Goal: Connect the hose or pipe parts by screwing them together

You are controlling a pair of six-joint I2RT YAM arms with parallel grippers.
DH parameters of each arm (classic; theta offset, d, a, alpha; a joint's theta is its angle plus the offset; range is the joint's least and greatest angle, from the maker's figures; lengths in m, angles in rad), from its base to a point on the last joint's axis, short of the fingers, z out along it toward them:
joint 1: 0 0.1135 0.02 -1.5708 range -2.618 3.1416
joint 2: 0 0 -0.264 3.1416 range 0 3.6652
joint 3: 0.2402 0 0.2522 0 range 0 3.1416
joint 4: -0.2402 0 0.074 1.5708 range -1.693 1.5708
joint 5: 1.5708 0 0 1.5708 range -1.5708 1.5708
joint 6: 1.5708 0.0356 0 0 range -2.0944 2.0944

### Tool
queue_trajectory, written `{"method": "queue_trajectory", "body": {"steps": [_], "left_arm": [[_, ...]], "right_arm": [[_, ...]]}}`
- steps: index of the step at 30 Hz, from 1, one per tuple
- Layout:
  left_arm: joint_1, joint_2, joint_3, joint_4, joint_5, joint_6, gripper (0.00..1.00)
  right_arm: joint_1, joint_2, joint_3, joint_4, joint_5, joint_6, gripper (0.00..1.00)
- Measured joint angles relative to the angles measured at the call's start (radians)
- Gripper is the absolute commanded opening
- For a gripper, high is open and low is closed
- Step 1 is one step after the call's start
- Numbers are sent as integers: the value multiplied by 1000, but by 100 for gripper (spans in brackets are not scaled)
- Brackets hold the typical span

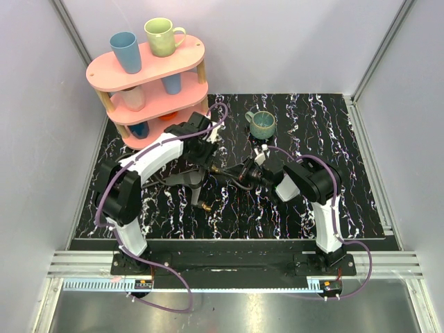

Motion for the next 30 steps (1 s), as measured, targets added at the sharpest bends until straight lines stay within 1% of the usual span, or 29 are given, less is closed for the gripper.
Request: {"method": "queue_trajectory", "body": {"steps": [5, 9, 15, 18, 22, 25, 26, 28, 29, 30], "left_arm": [[21, 27, 2, -7, -2, 34, 59], [21, 66, 2, -10, -2, 52, 59], [20, 83, 1, -5, -10, 63, 58], [21, 92, -4, 8, -10, 62, 56], [21, 111, -13, 23, -10, 63, 49], [21, 120, -13, 29, -11, 64, 35], [22, 120, -13, 28, -7, 61, 21], [31, 120, -14, 40, 6, 49, 10], [34, 120, -15, 51, 8, 54, 2], [37, 120, -18, 64, 11, 58, 0]], "right_arm": [[0, -2, 10, -5, -1, -2, 1], [0, -2, 26, -16, -1, -5, 1], [0, -2, 27, -19, -1, -6, 1], [0, -2, 27, -19, -1, -6, 1], [0, -2, 27, -19, -2, -6, 2], [0, -2, 27, -19, -2, -8, 4], [0, -2, 27, -22, -3, -10, 4], [0, -2, 27, -30, -18, -11, 6], [0, -2, 27, -34, -23, -10, 7], [1, -2, 29, -35, -22, -11, 10]]}}
